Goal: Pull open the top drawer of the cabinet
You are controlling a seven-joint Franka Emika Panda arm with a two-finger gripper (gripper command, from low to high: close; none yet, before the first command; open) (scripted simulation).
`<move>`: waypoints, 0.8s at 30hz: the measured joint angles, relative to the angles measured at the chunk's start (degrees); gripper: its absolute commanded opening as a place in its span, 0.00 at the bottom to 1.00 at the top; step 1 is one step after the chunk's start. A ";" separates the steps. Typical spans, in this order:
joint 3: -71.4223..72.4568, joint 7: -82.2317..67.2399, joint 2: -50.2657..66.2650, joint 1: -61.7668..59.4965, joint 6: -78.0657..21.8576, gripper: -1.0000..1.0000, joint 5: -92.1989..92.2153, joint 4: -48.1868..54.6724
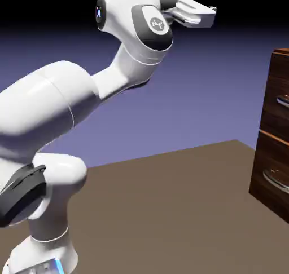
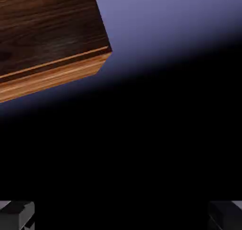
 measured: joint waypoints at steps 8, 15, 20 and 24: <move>-7.39 -19.93 -6.00 10.43 -2.48 0.50 -15.26 5.81; -13.85 -37.38 -11.26 19.56 -4.66 0.50 -28.60 10.90; -18.47 -49.84 -15.01 26.08 -6.21 0.50 -38.14 14.53; -22.17 -59.80 -18.01 31.29 -7.45 0.50 -45.77 17.44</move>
